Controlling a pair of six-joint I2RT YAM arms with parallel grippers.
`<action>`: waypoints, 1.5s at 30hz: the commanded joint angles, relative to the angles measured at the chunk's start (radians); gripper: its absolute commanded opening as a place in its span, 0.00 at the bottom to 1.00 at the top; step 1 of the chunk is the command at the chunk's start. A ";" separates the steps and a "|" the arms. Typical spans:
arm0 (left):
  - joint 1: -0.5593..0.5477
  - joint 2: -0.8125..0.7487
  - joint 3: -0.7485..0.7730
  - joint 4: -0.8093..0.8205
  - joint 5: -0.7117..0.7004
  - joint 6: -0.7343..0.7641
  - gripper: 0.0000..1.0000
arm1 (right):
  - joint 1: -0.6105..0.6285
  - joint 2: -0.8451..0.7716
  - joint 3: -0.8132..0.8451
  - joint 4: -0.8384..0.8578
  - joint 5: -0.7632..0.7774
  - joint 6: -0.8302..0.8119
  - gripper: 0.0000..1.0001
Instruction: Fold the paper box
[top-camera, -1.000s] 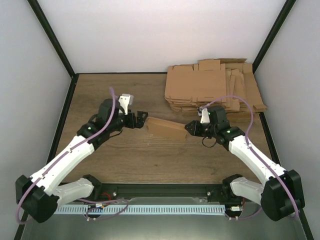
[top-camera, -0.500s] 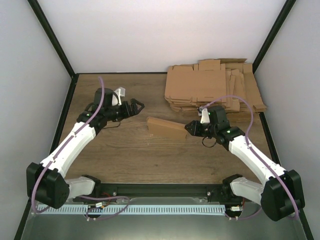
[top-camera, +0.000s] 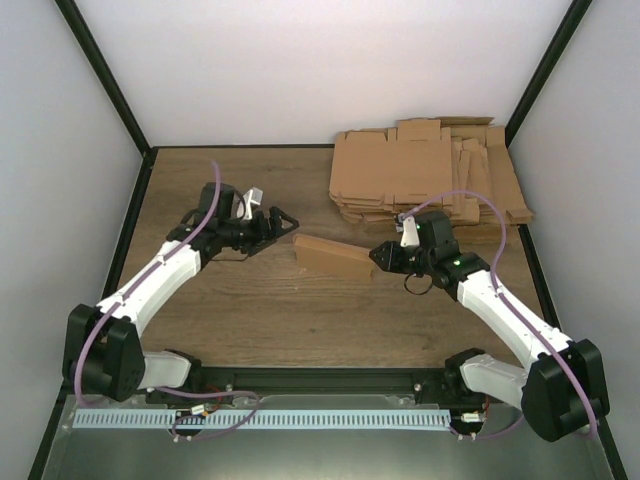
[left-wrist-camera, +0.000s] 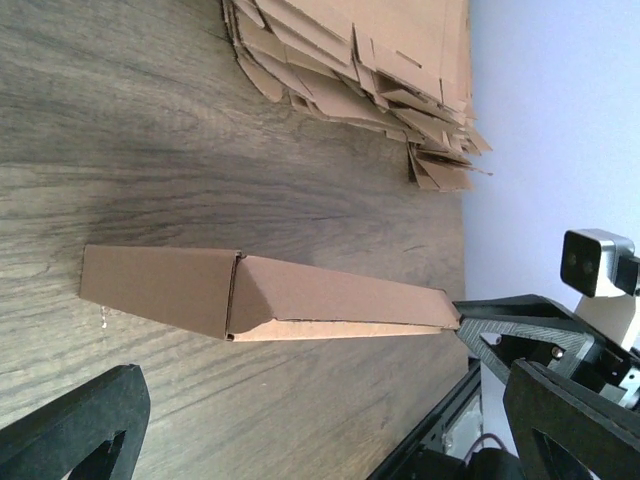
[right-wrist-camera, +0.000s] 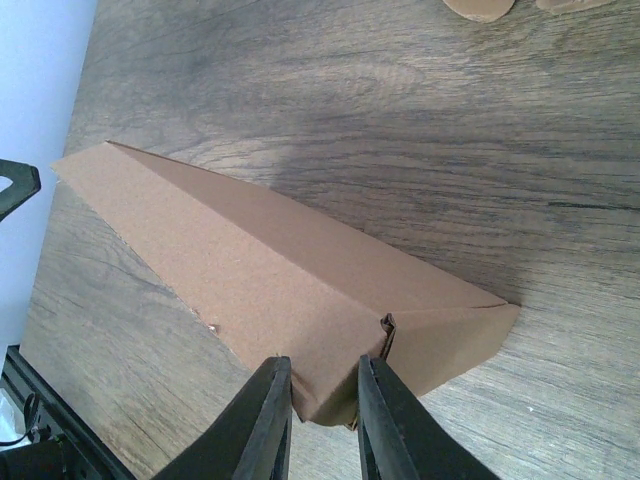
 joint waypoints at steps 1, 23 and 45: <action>0.006 0.010 -0.025 0.052 0.024 -0.068 1.00 | 0.018 0.032 -0.010 -0.134 0.020 -0.013 0.20; -0.004 -0.091 -0.199 0.269 -0.035 -0.381 0.98 | 0.017 0.029 -0.014 -0.137 0.024 -0.015 0.20; -0.051 0.043 -0.232 0.421 -0.036 -0.476 0.58 | 0.017 0.034 -0.008 -0.141 0.019 -0.015 0.20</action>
